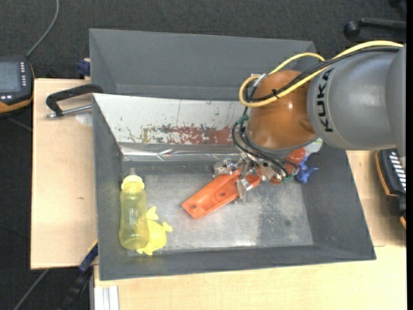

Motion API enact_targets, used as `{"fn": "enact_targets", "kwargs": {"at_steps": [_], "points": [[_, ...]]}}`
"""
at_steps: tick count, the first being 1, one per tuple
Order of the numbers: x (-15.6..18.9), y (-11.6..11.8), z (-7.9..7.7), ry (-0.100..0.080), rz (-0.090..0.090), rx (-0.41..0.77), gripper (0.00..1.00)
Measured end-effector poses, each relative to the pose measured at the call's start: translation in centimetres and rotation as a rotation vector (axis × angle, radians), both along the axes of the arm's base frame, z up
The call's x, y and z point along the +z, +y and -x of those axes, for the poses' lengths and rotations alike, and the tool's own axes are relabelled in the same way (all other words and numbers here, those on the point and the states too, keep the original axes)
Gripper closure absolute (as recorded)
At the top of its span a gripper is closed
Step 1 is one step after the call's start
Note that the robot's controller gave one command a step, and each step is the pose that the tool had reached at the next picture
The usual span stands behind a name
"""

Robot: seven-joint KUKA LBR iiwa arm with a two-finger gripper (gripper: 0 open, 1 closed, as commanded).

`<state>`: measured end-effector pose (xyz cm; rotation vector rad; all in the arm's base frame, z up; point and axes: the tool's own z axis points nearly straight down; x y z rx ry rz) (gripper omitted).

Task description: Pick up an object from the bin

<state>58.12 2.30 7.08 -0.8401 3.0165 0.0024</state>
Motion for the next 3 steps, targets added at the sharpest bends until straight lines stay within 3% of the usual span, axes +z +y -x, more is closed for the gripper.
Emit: {"fn": "enact_targets", "kwargs": {"at_steps": [3], "points": [[0.0, 0.0, 0.01, 0.001, 0.0, 0.0, 1.0]]}}
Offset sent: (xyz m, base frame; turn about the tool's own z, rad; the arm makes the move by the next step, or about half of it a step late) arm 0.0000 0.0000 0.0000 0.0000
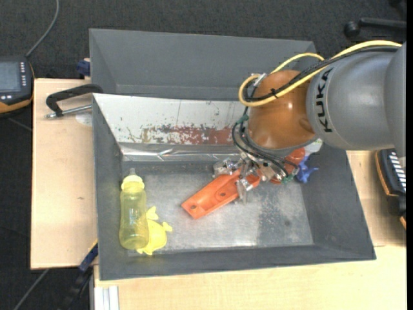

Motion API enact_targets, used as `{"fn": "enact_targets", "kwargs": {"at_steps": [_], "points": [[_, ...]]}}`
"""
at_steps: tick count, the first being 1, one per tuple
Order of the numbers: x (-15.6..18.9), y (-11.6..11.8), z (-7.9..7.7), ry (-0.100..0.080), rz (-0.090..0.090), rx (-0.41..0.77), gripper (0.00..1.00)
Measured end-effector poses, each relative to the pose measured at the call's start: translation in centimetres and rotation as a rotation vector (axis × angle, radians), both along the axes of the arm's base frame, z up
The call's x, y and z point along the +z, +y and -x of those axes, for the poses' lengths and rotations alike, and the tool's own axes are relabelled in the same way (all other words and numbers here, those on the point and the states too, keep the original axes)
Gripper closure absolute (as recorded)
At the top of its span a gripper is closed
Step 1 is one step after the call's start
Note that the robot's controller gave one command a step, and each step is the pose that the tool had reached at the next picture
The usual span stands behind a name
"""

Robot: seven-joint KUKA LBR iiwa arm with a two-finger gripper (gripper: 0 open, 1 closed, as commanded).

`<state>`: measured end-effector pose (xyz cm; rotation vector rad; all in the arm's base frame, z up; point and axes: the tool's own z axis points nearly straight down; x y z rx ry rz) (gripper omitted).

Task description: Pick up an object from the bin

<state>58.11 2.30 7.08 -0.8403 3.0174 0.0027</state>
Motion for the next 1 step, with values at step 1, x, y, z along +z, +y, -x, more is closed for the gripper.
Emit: {"fn": "enact_targets", "kwargs": {"at_steps": [1], "points": [[0.0, 0.0, 0.0, 0.0, 0.0, 0.0, 1.0]]}}
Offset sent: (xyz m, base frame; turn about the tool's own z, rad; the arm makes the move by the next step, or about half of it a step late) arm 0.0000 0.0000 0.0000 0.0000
